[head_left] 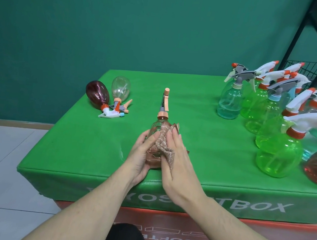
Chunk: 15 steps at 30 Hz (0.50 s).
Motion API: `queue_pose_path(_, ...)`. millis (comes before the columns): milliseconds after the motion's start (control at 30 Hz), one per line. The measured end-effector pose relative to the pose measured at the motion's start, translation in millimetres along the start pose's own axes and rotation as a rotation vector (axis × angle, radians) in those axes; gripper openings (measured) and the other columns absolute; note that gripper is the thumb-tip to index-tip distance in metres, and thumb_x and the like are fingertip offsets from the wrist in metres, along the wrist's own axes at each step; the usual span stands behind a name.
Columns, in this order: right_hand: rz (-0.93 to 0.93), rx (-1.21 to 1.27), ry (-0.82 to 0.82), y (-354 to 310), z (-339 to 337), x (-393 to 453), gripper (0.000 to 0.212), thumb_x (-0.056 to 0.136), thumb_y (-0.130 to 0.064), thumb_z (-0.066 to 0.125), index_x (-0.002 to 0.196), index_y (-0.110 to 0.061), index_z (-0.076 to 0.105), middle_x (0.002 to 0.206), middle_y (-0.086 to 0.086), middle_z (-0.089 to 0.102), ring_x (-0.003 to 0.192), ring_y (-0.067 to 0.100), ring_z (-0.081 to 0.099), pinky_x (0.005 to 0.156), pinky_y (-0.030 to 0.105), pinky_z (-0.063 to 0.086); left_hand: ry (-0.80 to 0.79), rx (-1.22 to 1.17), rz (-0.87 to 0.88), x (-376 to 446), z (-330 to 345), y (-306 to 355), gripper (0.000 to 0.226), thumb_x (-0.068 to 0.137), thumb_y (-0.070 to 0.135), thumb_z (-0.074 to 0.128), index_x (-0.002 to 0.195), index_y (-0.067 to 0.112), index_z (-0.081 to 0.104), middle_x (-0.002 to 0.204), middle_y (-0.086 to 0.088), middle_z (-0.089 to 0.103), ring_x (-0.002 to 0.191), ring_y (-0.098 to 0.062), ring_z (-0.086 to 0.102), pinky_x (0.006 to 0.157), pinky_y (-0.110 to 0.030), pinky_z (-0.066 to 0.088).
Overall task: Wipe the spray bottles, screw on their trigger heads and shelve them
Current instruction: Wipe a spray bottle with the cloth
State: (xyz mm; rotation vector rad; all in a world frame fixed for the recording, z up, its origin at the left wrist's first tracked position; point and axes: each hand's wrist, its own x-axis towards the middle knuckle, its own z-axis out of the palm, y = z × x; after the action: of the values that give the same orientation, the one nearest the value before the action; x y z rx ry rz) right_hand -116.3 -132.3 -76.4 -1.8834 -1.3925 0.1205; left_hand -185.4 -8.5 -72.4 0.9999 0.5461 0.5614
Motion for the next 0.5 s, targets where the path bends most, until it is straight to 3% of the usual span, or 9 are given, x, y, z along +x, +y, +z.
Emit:
queue_pose_path(167, 0.017, 0.042, 0.050, 2.8, -5.2, 23.2, 0.068, 0.100, -0.044, 0.020, 0.163, -0.024, 0.005, 0.169, -0.011, -0.002, 0.153, 0.002, -0.007, 0.127, 0.040, 0.008, -0.058, 0.058, -0.007, 0.5, -1.7, -1.3, 0.062, 0.080, 0.045, 0.070, 0.137, 0.022, 0.062, 0.118, -0.011, 0.075, 0.095, -0.020, 0.073, 0.080, -0.043, 0.060)
queue_pose_path(300, 0.061, 0.135, 0.062, 1.3, -15.9, 45.9, 0.060, 0.105, -0.035, 0.027, 0.162, -0.021, 0.013, 0.169, -0.008, 0.009, 0.153, -0.001, 0.003, 0.127, 0.033, 0.008, -0.067, 0.085, -0.032, -0.6, 1.3, 0.2, 0.058, 0.079, 0.043, 0.071, 0.133, 0.023, 0.066, 0.113, -0.010, 0.075, 0.090, -0.018, 0.071, 0.068, -0.041, 0.061)
queue_pose_path(400, 0.112, 0.216, 0.061, -4.6, -19.3, 56.7, 0.055, 0.108, -0.029, 0.030, 0.161, -0.021, 0.019, 0.168, -0.007, 0.017, 0.152, -0.001, 0.012, 0.127, 0.029, 0.010, -0.055, 0.061, -0.052, 1.0, 0.1, -0.9, 0.058, 0.080, 0.043, 0.071, 0.132, 0.020, 0.065, 0.118, -0.012, 0.074, 0.093, -0.021, 0.072, 0.072, -0.044, 0.061)
queue_pose_path(500, 0.154, 0.239, 0.082, -8.5, -14.6, 61.3, 0.055, 0.106, -0.032, 0.031, 0.160, -0.023, 0.023, 0.166, -0.009, 0.024, 0.150, 0.000, 0.019, 0.126, 0.028, 0.013, -0.038, 0.064, -0.058, 2.5, -1.7, -2.9, 0.061, 0.079, 0.048, 0.068, 0.130, 0.015, 0.064, 0.105, -0.010, 0.075, 0.088, -0.023, 0.071, 0.073, -0.045, 0.062)
